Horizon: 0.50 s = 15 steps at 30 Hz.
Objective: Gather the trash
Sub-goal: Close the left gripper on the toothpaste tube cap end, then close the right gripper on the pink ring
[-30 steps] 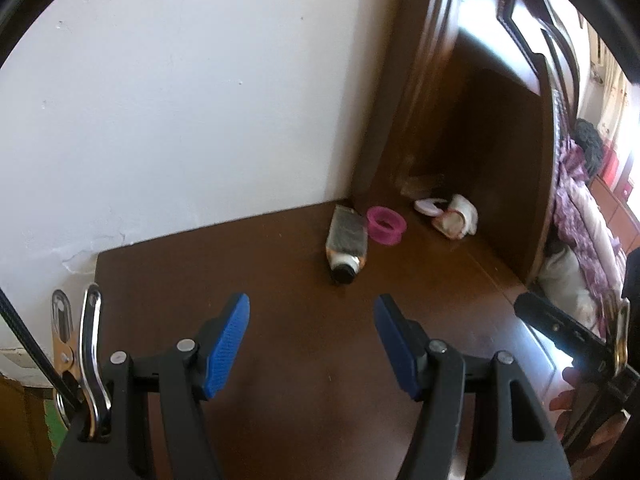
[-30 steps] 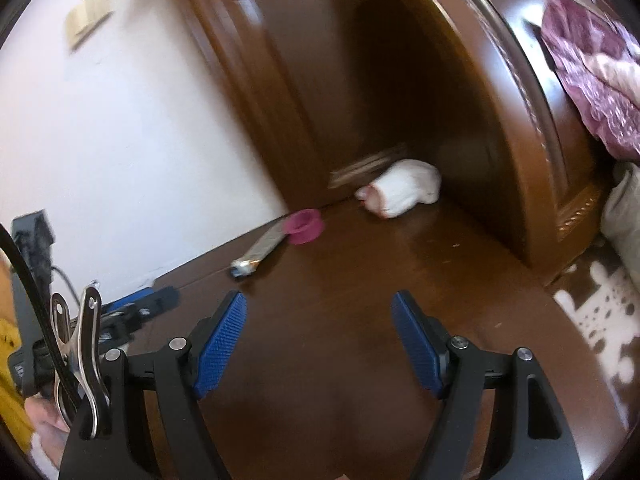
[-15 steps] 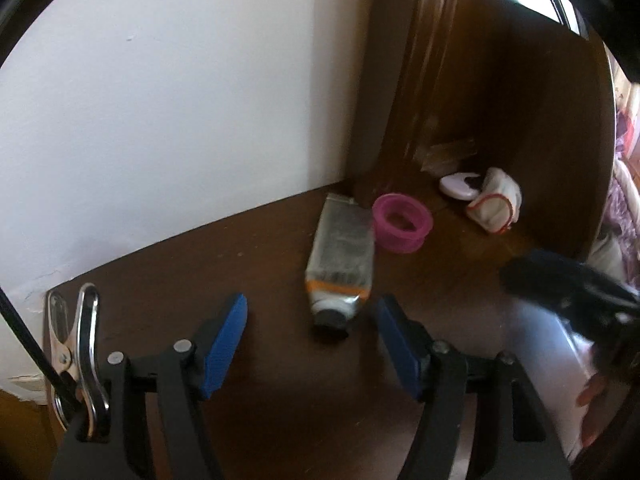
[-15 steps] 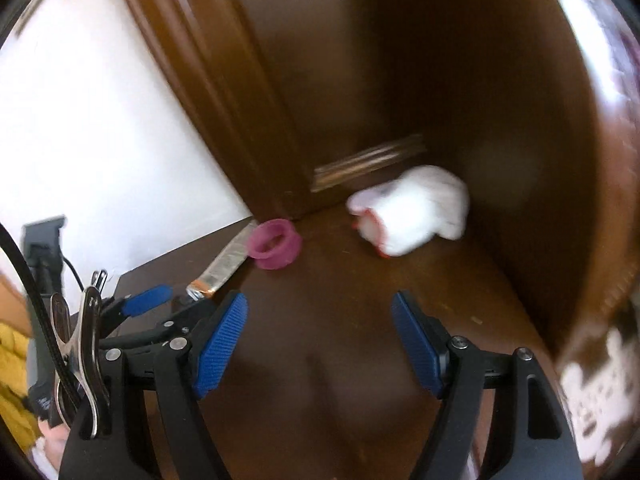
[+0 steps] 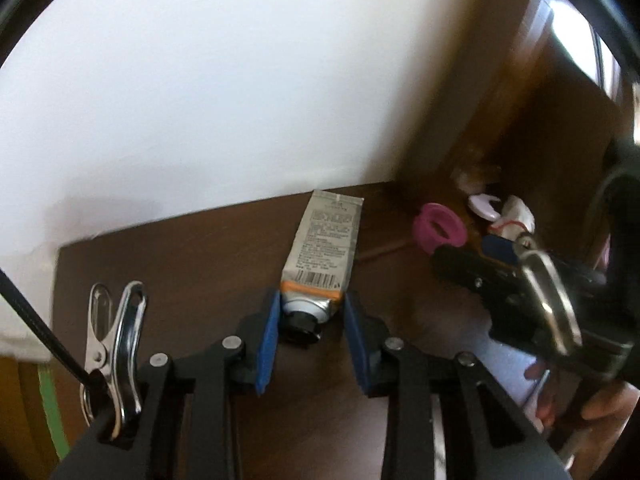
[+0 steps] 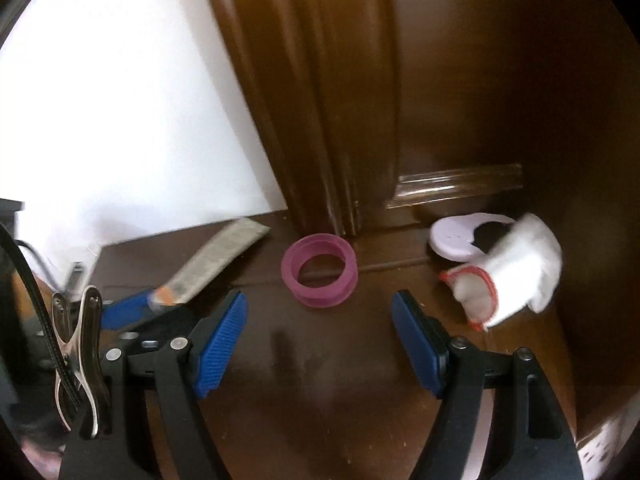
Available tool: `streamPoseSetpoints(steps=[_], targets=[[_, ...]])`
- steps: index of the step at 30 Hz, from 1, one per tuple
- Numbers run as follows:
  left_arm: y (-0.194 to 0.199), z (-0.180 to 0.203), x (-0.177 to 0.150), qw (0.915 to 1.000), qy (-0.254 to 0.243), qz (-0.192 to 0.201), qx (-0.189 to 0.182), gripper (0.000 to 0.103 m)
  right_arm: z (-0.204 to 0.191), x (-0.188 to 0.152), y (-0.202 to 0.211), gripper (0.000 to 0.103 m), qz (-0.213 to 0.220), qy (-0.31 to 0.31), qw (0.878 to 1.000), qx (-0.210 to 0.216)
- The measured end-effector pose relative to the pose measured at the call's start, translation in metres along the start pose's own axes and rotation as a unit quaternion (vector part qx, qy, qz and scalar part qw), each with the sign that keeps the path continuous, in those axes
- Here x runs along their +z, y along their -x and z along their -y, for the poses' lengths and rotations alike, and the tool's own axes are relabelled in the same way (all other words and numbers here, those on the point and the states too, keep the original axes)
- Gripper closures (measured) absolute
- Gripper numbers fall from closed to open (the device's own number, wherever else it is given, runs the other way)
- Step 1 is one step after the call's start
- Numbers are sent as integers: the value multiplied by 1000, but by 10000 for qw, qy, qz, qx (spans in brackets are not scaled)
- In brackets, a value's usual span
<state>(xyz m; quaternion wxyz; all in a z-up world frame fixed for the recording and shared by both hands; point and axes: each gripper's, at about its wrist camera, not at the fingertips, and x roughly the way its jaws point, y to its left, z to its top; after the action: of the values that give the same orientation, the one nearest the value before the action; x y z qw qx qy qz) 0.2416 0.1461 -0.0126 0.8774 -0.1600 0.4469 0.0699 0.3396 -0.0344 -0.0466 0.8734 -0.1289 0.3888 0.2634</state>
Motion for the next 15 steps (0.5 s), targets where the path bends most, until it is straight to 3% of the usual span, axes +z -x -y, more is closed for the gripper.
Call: streamPoseSetpoints(steps=[2, 5, 8, 11, 13, 15], targets=[[10, -16, -5, 9997, 237, -27, -95, 70, -6, 2, -5, 27, -6, 132, 9998, -143], [27, -32, -7, 9985, 496, 81, -236, 70, -13, 3, -11, 36, -71, 166, 9996, -208], [44, -36, -12, 9972, 639, 265, -285, 70, -21, 3, -18, 65, -64, 336, 9987, -382], [55, -29, -15, 9969, 591, 471, -199, 70, -24, 0, -15, 73, -51, 263, 9993, -260], [57, -19, -19, 9970, 508, 568, -162, 70, -25, -8, -8, 99, 5, 311, 9992, -246], [59, -13, -24, 9968, 410, 676, -109, 70, -24, -18, 2, 102, 143, 325, 9990, -284]])
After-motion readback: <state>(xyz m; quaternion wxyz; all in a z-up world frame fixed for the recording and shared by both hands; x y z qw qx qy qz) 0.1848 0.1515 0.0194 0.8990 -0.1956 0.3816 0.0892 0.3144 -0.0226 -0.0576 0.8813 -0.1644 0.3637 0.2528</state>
